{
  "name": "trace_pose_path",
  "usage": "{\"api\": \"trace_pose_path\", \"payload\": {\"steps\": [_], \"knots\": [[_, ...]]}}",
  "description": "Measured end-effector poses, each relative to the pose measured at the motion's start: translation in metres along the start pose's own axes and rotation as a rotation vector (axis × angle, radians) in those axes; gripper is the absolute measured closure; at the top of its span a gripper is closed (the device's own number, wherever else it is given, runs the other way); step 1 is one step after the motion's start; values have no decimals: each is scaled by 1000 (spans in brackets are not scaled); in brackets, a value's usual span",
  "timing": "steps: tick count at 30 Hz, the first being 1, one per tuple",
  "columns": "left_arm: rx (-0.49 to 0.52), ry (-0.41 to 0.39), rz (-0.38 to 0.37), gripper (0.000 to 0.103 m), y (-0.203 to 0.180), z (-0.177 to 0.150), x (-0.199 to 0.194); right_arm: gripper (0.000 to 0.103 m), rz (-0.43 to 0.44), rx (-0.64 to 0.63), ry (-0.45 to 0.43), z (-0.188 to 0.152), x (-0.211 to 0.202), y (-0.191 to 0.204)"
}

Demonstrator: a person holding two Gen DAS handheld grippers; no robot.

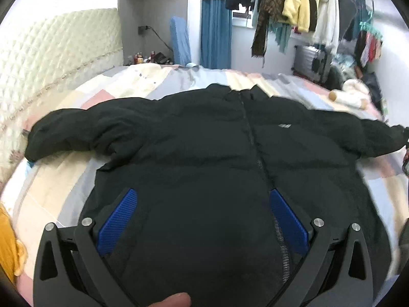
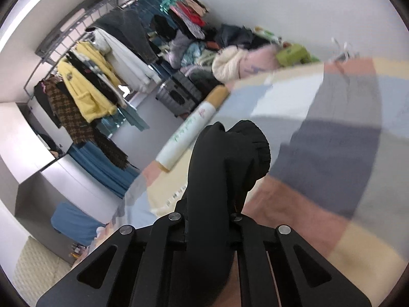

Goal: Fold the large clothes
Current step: 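Lift the sleeve with the right tool and fold it across the jacket body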

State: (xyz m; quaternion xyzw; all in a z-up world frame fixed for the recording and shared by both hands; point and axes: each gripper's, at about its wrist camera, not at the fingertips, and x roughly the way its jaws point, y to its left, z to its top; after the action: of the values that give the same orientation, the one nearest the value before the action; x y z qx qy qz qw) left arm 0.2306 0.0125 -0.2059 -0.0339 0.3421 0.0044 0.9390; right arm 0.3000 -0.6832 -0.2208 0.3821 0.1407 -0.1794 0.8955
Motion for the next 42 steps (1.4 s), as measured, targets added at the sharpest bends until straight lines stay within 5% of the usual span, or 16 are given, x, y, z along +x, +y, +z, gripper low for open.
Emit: {"api": "trace_pose_path", "payload": {"steps": [11, 20, 25, 33, 42], "knots": [[-31, -57, -83, 0, 23, 3, -39, 99, 61, -164, -77, 32, -91, 138], [-28, -93, -85, 0, 46, 2, -55, 99, 203, -403, -98, -6, -149, 296], [-56, -131, -76, 0, 68, 2, -66, 98, 299, -528, -81, -56, -166, 379], [-105, -151, -34, 0, 103, 2, -66, 96, 489, -694, 53, -194, -157, 488], [-174, -133, -23, 0, 128, -4, -56, 93, 617, -831, 301, -368, -111, 524]]}}
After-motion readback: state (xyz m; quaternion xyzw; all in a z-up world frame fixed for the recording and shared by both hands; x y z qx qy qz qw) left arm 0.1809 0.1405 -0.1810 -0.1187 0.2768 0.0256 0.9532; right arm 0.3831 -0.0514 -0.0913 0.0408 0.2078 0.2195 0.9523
